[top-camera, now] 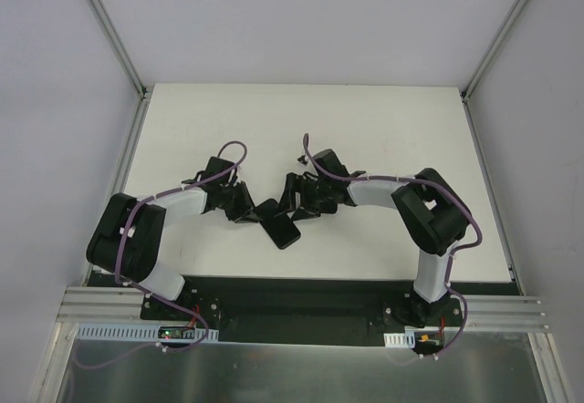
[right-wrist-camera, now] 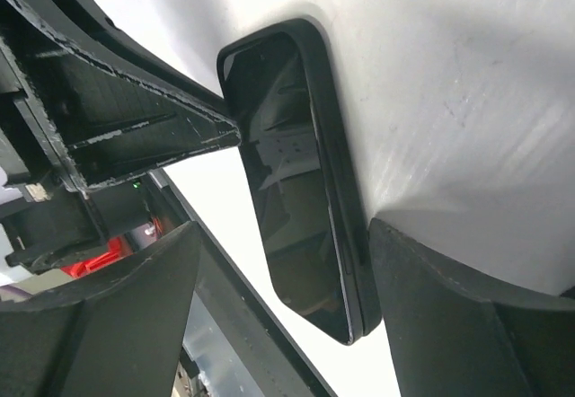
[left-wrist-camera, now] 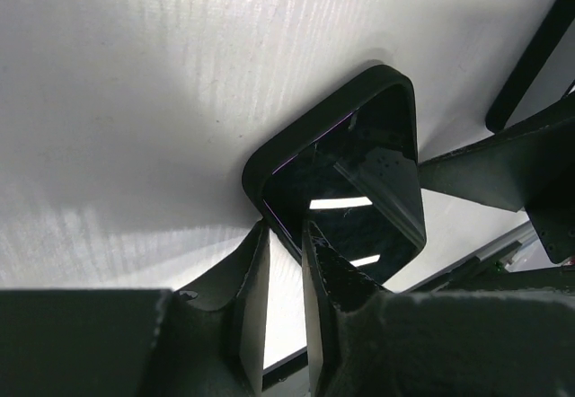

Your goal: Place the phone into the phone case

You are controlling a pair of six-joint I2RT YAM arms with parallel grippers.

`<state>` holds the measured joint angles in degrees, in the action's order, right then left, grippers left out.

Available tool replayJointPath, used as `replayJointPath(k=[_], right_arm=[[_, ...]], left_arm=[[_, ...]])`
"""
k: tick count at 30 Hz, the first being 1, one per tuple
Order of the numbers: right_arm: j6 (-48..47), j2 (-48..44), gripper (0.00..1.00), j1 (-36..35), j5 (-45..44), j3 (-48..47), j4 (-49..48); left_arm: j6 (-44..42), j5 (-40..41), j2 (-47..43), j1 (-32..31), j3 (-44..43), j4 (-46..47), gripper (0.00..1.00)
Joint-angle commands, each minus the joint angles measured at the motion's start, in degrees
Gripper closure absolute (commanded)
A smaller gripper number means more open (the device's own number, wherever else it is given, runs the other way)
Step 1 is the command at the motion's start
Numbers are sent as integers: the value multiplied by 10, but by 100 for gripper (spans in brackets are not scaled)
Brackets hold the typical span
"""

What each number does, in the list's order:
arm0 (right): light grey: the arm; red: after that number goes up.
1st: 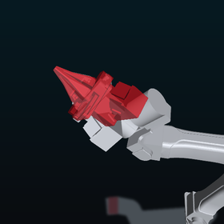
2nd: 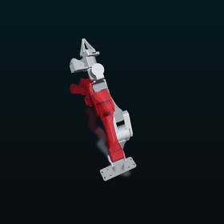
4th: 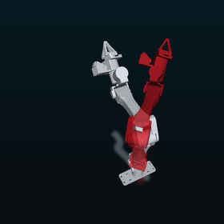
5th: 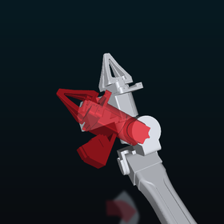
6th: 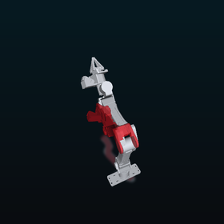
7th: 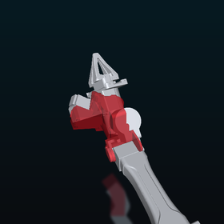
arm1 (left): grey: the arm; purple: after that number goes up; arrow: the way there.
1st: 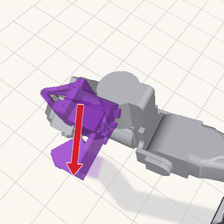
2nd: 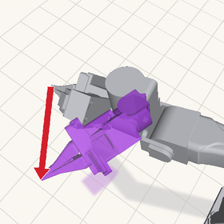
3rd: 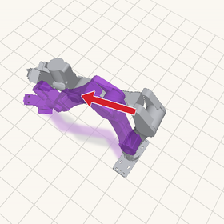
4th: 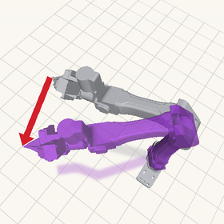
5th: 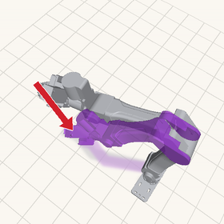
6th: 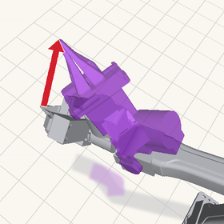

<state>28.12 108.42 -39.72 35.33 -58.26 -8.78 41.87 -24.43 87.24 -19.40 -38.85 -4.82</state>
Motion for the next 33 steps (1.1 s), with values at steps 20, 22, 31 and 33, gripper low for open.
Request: replayJointPath(k=[20, 22, 31, 33], right_arm=[[60, -12, 21, 3, 109, 33, -119], [91, -12, 21, 7, 135, 42, -196], [185, 4, 25, 15, 161, 75, -334], [195, 7, 26, 16, 163, 79, -352]], left_arm=[[-43, -127, 54, -13, -34, 23, 89], [-39, -137, 57, -13, -34, 27, 89], [-22, -172, 59, -13, -24, 60, 90], [-17, -181, 59, -13, -23, 67, 90]])
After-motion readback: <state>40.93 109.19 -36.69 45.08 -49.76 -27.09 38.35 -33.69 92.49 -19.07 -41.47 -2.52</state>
